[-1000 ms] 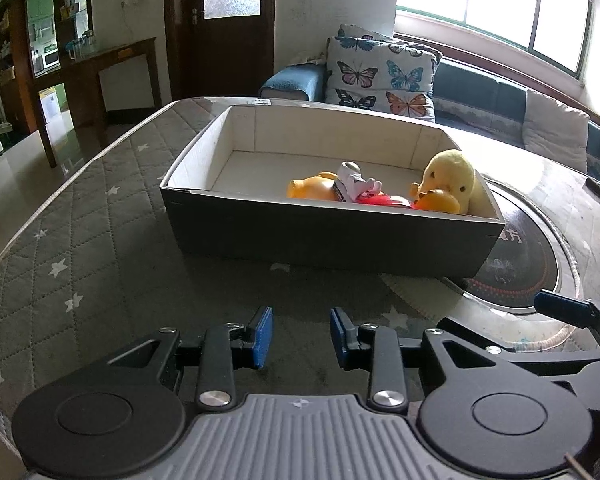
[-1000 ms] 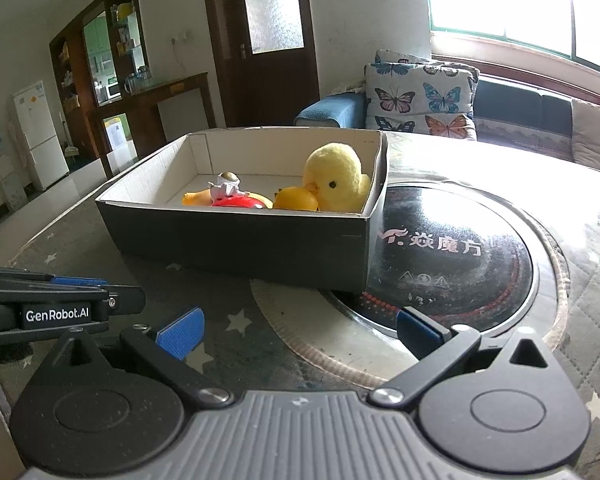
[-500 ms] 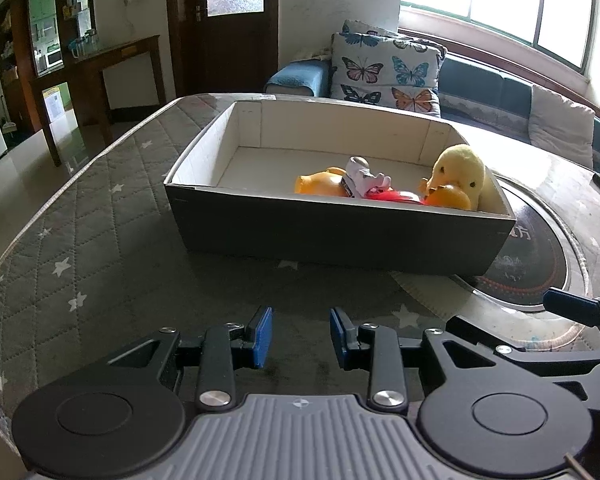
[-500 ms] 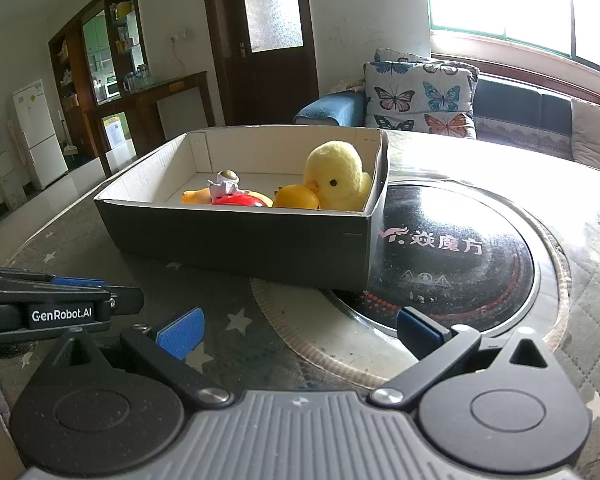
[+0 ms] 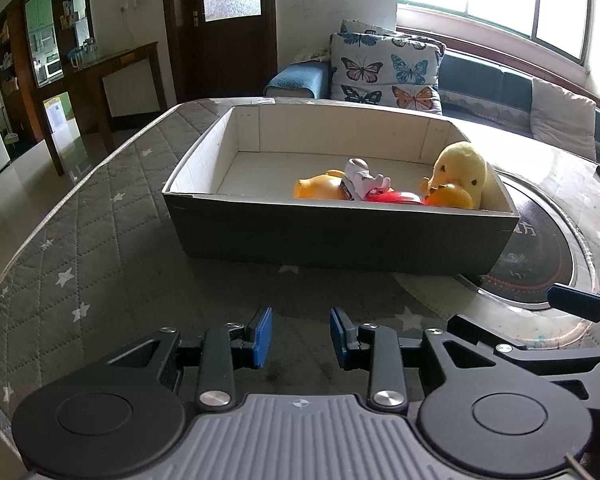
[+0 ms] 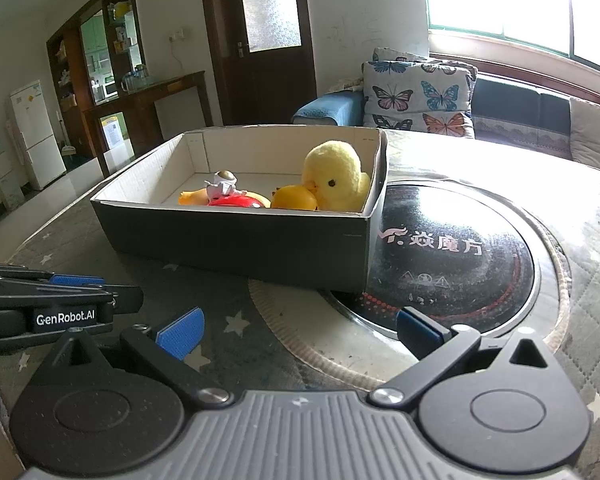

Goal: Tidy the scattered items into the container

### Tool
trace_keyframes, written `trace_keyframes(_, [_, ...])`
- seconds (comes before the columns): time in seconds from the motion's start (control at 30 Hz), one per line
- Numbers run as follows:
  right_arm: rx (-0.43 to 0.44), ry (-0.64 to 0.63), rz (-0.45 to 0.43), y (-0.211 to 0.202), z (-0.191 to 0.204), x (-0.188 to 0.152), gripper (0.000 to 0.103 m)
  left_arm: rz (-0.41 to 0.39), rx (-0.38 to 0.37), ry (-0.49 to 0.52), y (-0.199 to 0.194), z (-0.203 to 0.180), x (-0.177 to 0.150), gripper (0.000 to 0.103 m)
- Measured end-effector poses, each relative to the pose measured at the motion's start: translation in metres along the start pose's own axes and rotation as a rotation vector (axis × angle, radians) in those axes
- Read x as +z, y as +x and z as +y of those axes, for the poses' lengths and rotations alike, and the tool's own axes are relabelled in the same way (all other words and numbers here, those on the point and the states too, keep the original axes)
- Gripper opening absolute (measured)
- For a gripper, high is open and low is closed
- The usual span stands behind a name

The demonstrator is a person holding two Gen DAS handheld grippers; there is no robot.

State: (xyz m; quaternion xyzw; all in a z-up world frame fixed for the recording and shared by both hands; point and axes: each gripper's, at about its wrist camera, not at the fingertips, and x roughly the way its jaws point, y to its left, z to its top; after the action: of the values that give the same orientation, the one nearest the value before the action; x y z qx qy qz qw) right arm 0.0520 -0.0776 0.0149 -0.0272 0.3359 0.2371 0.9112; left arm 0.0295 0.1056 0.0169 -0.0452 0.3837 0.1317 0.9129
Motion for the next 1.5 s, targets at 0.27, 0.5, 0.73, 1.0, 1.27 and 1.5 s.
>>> trace_keyframes(0.27, [0.001, -0.001, 0.003, 0.002, 0.000, 0.002, 0.103, -0.002, 0.006, 0.006, 0.001, 0.000, 0.002, 0.034])
trace_keyframes(0.5, [0.000, -0.003, 0.004, 0.003, -0.001, 0.003, 0.103, -0.005, 0.011, 0.010, 0.002, -0.001, 0.004, 0.034])
trace_keyframes(0.73, [0.001, -0.003, 0.006, 0.006, -0.001, 0.005, 0.103, -0.005, 0.016, 0.008, 0.005, 0.000, 0.007, 0.034])
trace_keyframes(1.0, [0.001, -0.004, 0.009, 0.006, -0.002, 0.007, 0.103, -0.005, 0.020, 0.010, 0.007, 0.001, 0.011, 0.034])
trace_keyframes(1.27, [-0.001, 0.000, 0.012, 0.009, -0.003, 0.010, 0.103, -0.009, 0.027, 0.020, 0.011, -0.001, 0.015, 0.034])
trace_keyframes(1.5, [-0.002, 0.006, 0.013, 0.012, -0.005, 0.013, 0.103, -0.018, 0.036, 0.038, 0.013, -0.004, 0.018, 0.034])
